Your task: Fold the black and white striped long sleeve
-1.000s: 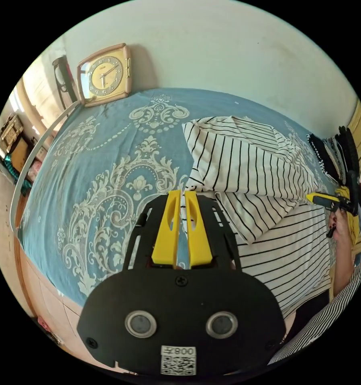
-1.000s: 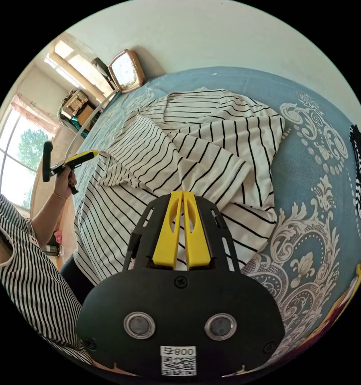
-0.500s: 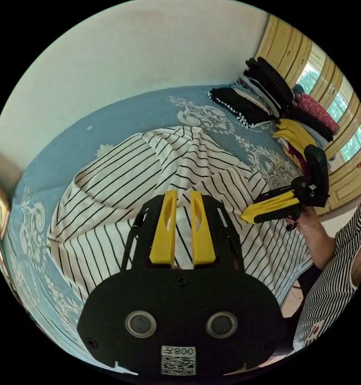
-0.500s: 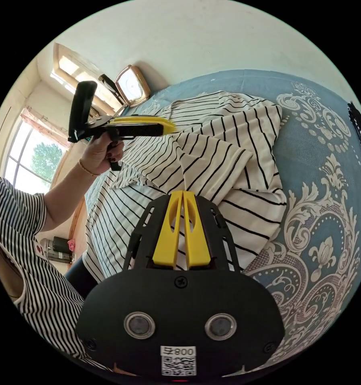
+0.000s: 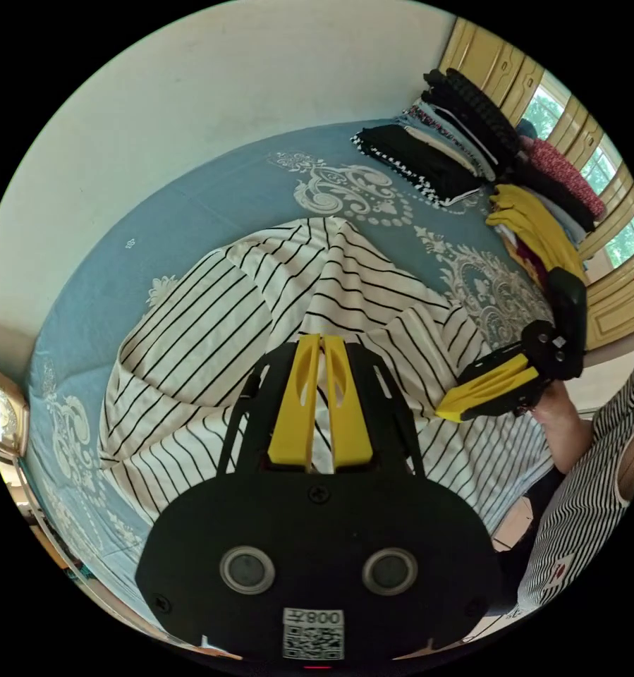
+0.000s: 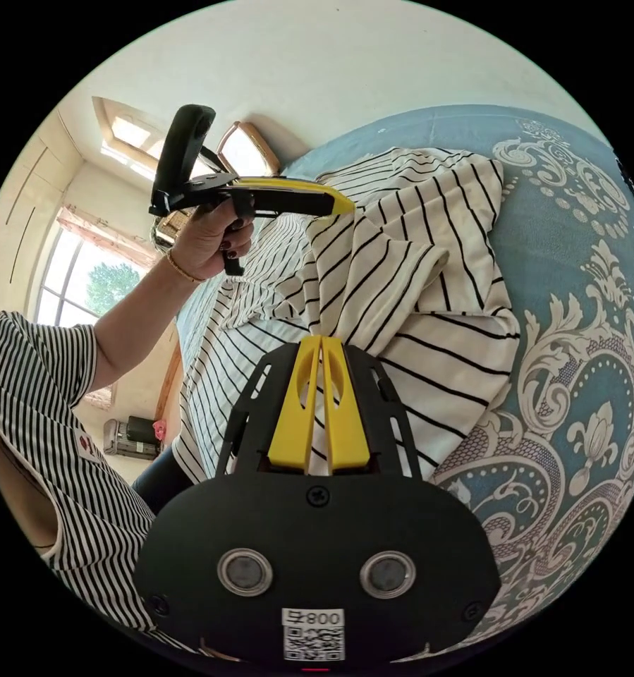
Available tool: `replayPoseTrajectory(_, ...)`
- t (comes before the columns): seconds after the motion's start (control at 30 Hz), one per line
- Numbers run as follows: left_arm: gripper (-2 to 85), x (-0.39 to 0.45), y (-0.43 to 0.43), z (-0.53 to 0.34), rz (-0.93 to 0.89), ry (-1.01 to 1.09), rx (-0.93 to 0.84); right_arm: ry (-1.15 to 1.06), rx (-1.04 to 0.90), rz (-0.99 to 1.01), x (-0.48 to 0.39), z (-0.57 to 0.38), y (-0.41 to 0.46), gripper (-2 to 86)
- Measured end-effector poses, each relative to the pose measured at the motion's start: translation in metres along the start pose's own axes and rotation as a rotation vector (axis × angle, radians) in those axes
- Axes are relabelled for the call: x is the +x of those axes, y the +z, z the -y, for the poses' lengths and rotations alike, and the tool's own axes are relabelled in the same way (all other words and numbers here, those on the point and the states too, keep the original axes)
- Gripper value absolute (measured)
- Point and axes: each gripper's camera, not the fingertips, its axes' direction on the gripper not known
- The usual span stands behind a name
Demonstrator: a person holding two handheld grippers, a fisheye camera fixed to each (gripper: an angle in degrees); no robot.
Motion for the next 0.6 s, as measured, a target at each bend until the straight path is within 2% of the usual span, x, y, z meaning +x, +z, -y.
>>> replayPoseTrajectory(0.07, 0.8, 0.001, -0.003, 0.009, 0.027, 0.002, 0.008, 0.011, 0.02, 0.007, 0.007, -0.009, -0.001, 0.1)
replayPoseTrajectory(0.23, 1.1, 0.008, -0.026, 0.014, -0.058, -0.021, 0.121, 0.05, 0.188, -0.061, 0.024, -0.039, -0.023, 0.3)
replayPoseTrajectory(0.37, 1.7, 0.022, -0.017, 0.018, -0.165, 0.01, 0.109, 0.136, 0.258, -0.189, 0.042, -0.055, -0.033, 1.0)
replayPoseTrajectory(0.43, 2.2, 0.028, -0.007, 0.031, -0.187, 0.033, 0.079, 0.16, 0.286, -0.163, 0.054, -0.063, -0.037, 2.2)
replayPoseTrajectory(0.6, 4.1, 0.036, 0.003, 0.072, -0.193, 0.11, 0.092, 0.162, 0.181, -0.164, 0.066, -0.072, -0.016, 6.1)
